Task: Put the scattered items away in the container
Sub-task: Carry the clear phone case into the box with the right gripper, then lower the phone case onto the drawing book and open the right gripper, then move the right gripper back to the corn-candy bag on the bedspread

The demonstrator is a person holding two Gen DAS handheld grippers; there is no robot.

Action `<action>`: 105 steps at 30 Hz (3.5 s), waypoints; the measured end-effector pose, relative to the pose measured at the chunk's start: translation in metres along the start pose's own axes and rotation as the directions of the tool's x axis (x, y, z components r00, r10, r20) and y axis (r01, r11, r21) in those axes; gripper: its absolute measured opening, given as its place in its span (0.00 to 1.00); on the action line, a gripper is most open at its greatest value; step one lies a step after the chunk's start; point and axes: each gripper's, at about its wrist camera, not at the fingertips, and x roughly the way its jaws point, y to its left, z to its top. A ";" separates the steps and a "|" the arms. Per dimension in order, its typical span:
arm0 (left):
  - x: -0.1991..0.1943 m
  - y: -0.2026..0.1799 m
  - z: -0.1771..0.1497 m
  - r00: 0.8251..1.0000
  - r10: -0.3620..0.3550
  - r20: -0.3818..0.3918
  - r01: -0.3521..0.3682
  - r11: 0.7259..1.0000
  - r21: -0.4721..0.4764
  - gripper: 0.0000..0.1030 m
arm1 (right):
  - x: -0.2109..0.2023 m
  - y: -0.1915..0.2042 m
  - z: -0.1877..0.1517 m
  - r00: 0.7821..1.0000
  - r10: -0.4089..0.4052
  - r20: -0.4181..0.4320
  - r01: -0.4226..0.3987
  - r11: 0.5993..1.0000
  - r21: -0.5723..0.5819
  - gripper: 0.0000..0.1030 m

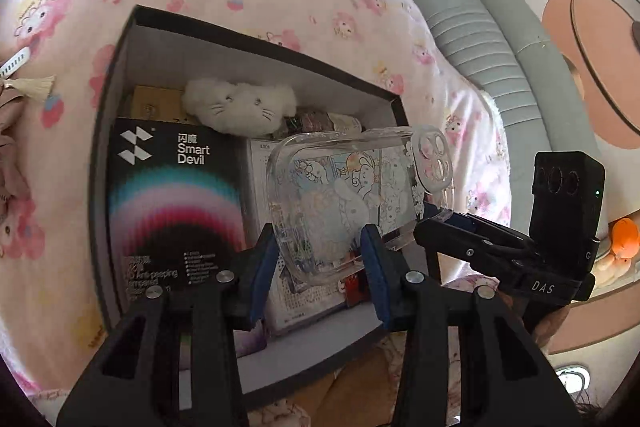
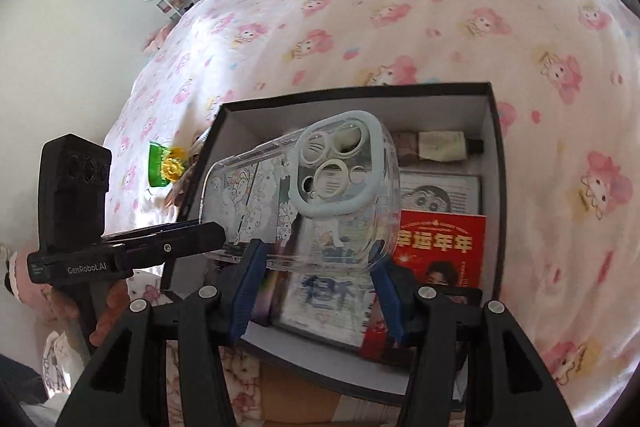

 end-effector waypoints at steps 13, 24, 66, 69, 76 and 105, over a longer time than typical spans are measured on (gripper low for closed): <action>0.062 0.005 0.014 0.985 0.118 -0.126 -0.119 0.993 0.004 0.41 | 0.048 -0.028 -0.012 0.992 0.055 -0.113 -0.046 0.995 0.083 0.46; 0.054 0.019 0.041 0.981 0.162 -0.102 -0.168 0.985 -0.047 0.41 | 0.034 -0.026 0.037 0.989 -0.144 0.011 0.144 0.990 0.009 0.46; -0.051 -0.050 -0.035 0.978 0.086 0.189 -0.123 0.973 0.194 0.55 | -0.030 0.032 -0.029 0.966 -0.213 0.147 0.230 0.966 -0.113 0.42; -0.059 -0.063 -0.047 0.974 0.095 0.204 -0.141 0.964 0.225 0.56 | -0.043 0.050 -0.042 0.967 -0.188 0.170 0.211 0.969 -0.129 0.46; -0.082 -0.052 -0.068 0.957 0.134 0.259 -0.185 0.965 0.186 0.55 | -0.033 0.083 -0.056 0.976 -0.152 0.156 0.176 0.972 -0.154 0.46; -0.233 0.090 -0.105 0.831 0.302 0.467 -0.254 0.953 -0.163 0.54 | 0.058 0.283 -0.024 0.998 0.053 0.036 -0.027 0.855 -0.518 0.46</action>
